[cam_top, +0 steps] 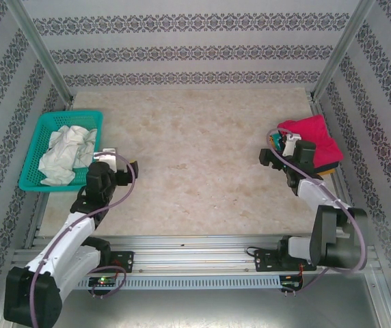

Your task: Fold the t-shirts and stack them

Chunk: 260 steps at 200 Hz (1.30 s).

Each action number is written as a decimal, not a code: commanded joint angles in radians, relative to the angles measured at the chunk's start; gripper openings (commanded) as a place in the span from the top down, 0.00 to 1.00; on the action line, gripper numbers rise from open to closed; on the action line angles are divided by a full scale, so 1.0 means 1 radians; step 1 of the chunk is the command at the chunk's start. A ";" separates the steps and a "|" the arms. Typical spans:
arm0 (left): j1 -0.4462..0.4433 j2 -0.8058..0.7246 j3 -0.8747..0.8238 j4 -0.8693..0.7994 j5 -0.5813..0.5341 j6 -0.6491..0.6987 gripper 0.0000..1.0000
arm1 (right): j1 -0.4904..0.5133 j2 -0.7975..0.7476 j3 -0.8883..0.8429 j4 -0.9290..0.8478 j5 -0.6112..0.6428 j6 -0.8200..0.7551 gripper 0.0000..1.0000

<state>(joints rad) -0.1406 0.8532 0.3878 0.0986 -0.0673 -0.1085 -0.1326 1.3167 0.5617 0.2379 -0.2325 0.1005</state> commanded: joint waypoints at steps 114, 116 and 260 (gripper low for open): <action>0.292 0.546 -0.034 0.723 0.367 0.042 0.00 | 0.117 0.154 -0.084 0.445 0.226 -0.050 0.02; 0.292 0.551 -0.031 0.724 0.370 0.042 0.00 | 0.117 0.154 -0.085 0.446 0.228 -0.049 0.02; 0.170 0.731 0.006 0.818 0.176 0.110 0.00 | 0.137 0.194 -0.173 0.643 0.252 -0.069 0.02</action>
<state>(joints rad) 0.0391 1.5562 0.4129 1.0187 0.1089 0.0319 -0.0086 1.5013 0.4023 0.8097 -0.0040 0.0467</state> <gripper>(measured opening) 0.997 0.982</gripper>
